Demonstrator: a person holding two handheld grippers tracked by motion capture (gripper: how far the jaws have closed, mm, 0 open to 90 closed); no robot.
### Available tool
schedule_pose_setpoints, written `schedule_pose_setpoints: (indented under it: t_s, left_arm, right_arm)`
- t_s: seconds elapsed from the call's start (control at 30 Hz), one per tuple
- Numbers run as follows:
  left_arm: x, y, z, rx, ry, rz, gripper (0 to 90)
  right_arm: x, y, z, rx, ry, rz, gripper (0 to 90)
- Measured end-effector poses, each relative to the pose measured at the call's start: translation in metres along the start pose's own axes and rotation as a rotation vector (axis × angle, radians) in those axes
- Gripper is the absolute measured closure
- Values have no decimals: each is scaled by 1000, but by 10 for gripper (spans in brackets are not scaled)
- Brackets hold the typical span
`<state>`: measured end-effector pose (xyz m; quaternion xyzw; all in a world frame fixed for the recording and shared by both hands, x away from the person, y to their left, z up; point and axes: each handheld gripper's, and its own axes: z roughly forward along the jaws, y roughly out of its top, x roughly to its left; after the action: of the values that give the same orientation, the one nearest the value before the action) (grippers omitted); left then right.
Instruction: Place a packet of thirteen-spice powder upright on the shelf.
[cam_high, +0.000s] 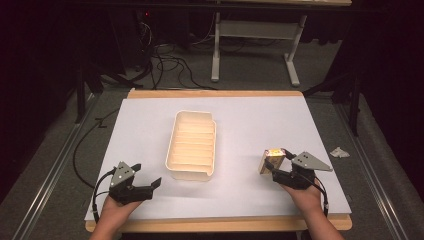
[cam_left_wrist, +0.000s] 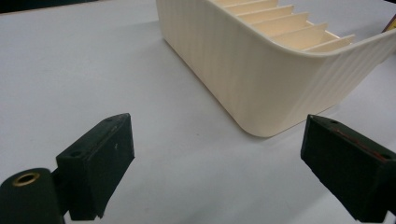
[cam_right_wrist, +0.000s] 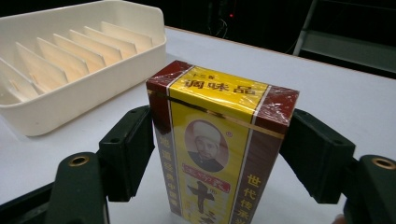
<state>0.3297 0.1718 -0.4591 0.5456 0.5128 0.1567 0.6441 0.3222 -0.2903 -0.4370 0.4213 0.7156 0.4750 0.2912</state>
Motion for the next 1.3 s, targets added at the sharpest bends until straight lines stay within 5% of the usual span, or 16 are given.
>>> schedule_pose_setpoints:
  t_s: [0.2, 0.43, 0.83, 1.3]
  left_arm:
    - [0, 0, -1, 3, -2, 6, 104]
    - [0, 1, -1, 1, -5, 4, 104]
    - [0, 0, 0, 8, -4, 7, 105]
    - [0, -1, 0, 13, -5, 5, 108]
  right_arm:
    - [-6, 1, -2, -20, 83, 0, 193]
    - [-18, -3, -5, -28, 146, 13, 185]
    - [-26, -5, 5, -11, 185, 2, 253]
    - [-26, -4, -1, -43, 178, -24, 386]
